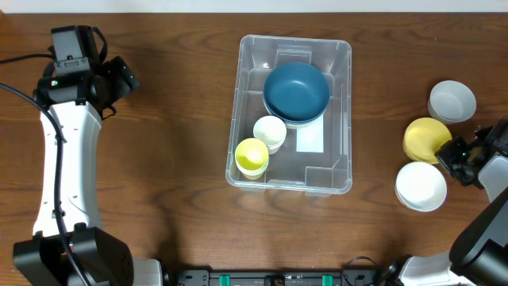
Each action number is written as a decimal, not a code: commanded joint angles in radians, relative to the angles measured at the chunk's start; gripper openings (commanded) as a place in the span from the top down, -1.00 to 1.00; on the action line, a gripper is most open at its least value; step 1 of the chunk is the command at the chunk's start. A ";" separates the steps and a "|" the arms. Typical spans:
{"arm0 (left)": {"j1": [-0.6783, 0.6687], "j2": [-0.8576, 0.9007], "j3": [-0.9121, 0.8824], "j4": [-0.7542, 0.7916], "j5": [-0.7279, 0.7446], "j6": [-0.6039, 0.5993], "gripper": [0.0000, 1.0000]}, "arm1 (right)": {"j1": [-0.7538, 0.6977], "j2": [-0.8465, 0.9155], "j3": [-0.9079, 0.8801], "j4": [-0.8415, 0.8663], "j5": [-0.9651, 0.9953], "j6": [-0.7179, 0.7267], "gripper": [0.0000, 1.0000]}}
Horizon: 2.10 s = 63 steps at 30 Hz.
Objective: Pack container
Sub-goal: 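Move right gripper to the yellow bowl and grasp its rim, then carry yellow bowl with right gripper into container and release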
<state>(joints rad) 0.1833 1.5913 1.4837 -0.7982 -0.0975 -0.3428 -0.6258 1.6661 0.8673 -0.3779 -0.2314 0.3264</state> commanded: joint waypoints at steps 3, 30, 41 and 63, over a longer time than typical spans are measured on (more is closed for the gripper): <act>0.003 -0.008 0.008 -0.002 -0.012 0.002 -0.96 | 0.013 0.000 0.006 -0.004 -0.053 -0.007 0.97; 0.003 -0.008 0.008 -0.002 -0.012 0.002 -0.96 | 0.727 -0.100 0.708 -0.616 0.062 -0.174 0.97; 0.003 -0.008 0.009 -0.002 -0.012 0.002 -0.96 | 1.032 -0.095 0.542 -0.681 0.269 -0.086 0.96; 0.003 -0.008 0.008 -0.002 -0.012 0.002 -0.96 | 1.014 -0.147 0.444 -0.621 0.257 -0.059 0.09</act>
<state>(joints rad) 0.1833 1.5913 1.4837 -0.7979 -0.0971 -0.3428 0.4011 1.5627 1.2747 -0.9985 0.0227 0.2405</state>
